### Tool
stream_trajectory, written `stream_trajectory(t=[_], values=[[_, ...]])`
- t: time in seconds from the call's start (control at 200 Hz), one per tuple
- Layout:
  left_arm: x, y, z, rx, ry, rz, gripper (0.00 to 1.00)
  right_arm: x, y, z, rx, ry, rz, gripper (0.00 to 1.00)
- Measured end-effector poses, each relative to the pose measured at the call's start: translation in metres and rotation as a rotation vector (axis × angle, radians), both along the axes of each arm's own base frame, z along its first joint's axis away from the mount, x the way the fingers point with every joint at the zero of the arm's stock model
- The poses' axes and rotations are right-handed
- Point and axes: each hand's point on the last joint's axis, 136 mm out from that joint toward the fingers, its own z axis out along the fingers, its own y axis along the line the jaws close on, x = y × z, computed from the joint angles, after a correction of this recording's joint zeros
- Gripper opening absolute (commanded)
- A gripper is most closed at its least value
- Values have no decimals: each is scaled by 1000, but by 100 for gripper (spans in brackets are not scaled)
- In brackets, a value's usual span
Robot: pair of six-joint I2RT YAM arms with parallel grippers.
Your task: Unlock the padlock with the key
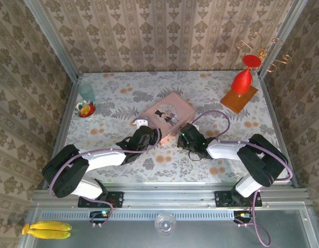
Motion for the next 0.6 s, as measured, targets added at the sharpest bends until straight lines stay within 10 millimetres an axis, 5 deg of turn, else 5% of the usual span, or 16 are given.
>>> stream_trajectory(t=[0.6], values=[[-4, 1, -1, -24, 3, 14, 61, 3, 3, 2, 105, 46, -18, 0]])
